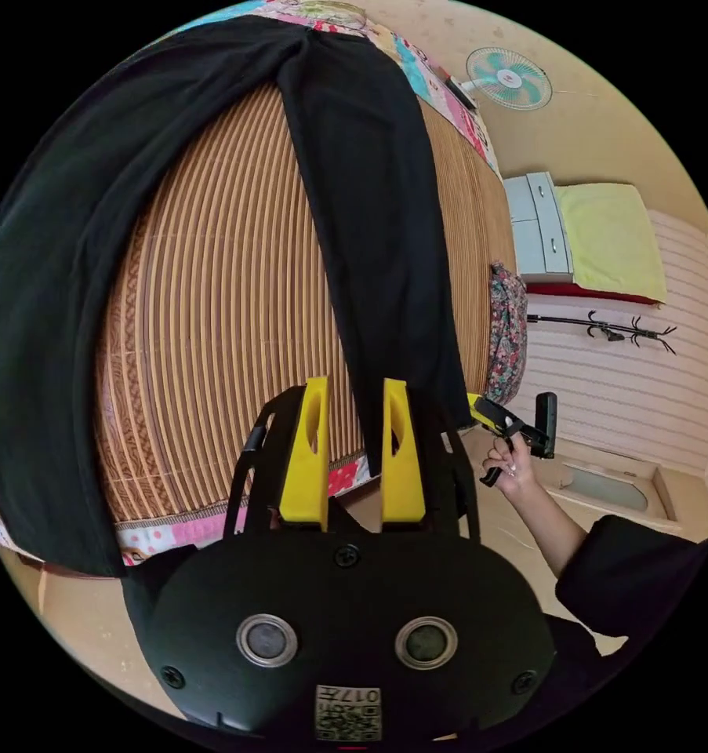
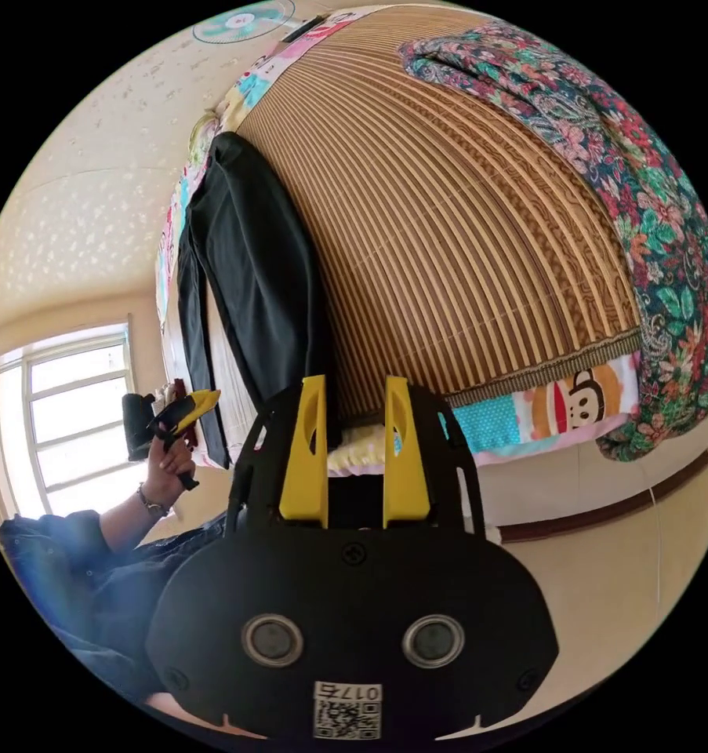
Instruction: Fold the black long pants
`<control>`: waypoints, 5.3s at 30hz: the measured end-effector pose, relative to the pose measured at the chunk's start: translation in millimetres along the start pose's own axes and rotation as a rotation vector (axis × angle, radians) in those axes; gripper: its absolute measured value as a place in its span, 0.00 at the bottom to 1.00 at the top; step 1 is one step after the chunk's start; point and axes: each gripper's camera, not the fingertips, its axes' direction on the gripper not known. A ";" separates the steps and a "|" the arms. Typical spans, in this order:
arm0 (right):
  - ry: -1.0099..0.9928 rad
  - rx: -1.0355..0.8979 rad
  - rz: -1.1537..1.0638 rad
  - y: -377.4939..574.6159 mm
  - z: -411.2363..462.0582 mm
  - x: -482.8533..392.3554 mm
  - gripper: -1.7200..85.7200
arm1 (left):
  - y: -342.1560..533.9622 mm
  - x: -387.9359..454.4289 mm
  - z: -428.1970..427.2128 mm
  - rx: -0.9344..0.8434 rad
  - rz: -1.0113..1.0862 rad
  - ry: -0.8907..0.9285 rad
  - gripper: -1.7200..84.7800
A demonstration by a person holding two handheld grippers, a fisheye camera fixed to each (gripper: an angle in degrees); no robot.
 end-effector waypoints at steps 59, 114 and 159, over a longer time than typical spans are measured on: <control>0.176 0.115 -0.389 -473.3 237.8 -271.7 0.09 | 126.0 -73.1 -182.5 0.081 0.007 0.573 0.01; 0.296 -0.184 -0.504 15.9 450.9 -238.5 0.14 | 160.6 -300.3 -409.7 0.257 -0.017 0.181 0.11; -0.461 -0.220 -0.296 -119.7 267.1 -104.3 0.16 | -41.2 -246.6 -365.1 0.054 0.147 0.410 0.15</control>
